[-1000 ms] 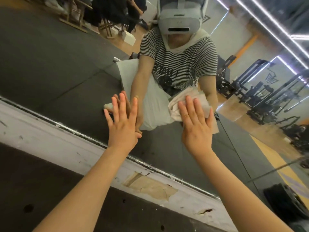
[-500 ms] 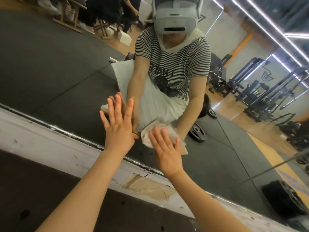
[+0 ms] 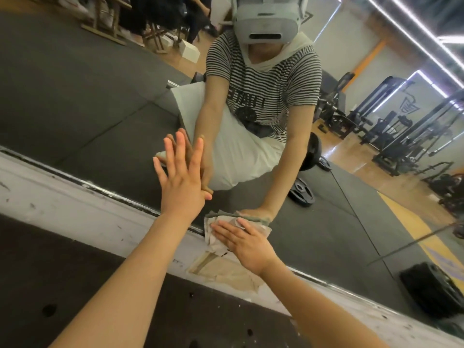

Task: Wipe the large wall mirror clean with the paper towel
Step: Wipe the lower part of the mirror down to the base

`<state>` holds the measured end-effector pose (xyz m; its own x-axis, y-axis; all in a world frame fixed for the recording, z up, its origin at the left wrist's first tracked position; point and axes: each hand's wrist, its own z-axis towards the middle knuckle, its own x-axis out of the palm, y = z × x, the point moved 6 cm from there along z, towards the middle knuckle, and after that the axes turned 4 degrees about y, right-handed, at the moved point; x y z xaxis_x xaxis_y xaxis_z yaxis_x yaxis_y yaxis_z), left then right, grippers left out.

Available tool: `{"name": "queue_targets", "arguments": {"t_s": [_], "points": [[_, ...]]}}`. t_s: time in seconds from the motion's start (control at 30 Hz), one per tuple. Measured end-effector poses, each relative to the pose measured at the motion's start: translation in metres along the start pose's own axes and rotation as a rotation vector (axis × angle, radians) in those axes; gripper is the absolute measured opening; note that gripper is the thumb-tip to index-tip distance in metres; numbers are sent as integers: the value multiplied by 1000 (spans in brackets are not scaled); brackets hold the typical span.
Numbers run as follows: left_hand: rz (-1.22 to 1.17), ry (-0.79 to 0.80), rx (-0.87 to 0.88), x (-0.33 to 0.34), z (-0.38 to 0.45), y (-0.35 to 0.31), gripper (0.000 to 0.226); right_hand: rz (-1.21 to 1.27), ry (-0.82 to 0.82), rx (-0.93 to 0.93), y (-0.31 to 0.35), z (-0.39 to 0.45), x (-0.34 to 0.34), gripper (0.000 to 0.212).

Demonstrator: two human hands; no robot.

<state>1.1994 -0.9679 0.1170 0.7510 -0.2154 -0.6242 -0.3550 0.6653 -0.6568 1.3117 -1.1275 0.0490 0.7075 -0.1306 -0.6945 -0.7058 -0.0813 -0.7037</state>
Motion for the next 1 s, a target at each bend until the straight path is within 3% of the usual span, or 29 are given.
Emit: {"name": "queue_targets", "arguments": {"t_s": [0.13, 0.27, 0.43, 0.53, 0.63, 0.7, 0.8, 0.87, 1.0], "points": [[29, 7, -20, 0, 0, -1, 134, -69, -281, 164, -48, -20, -39, 61], [26, 3, -32, 3, 2, -1, 135, 30, -571, 470, -108, -38, -85, 63], [20, -61, -18, 3, 1, 1, 135, 58, -699, 558, -129, -42, -91, 60], [18, -92, -14, 2, 1, -1, 134, 62, -657, 520, -116, -41, -71, 64], [18, -103, -21, 2, 1, -2, 134, -29, -399, 304, -78, -48, -25, 76], [21, -99, -26, 3, 1, 0, 135, -62, -196, 147, -49, -56, 7, 71], [34, -86, -17, 3, 2, 2, 135, 14, -4, 61, -28, -52, 23, 68], [53, -77, -12, 2, 1, 3, 135, 43, 15, 14, -22, -37, 11, 66], [65, -98, 23, -1, 1, 2, 135, 22, -95, -8, -32, -5, -33, 59]]}}
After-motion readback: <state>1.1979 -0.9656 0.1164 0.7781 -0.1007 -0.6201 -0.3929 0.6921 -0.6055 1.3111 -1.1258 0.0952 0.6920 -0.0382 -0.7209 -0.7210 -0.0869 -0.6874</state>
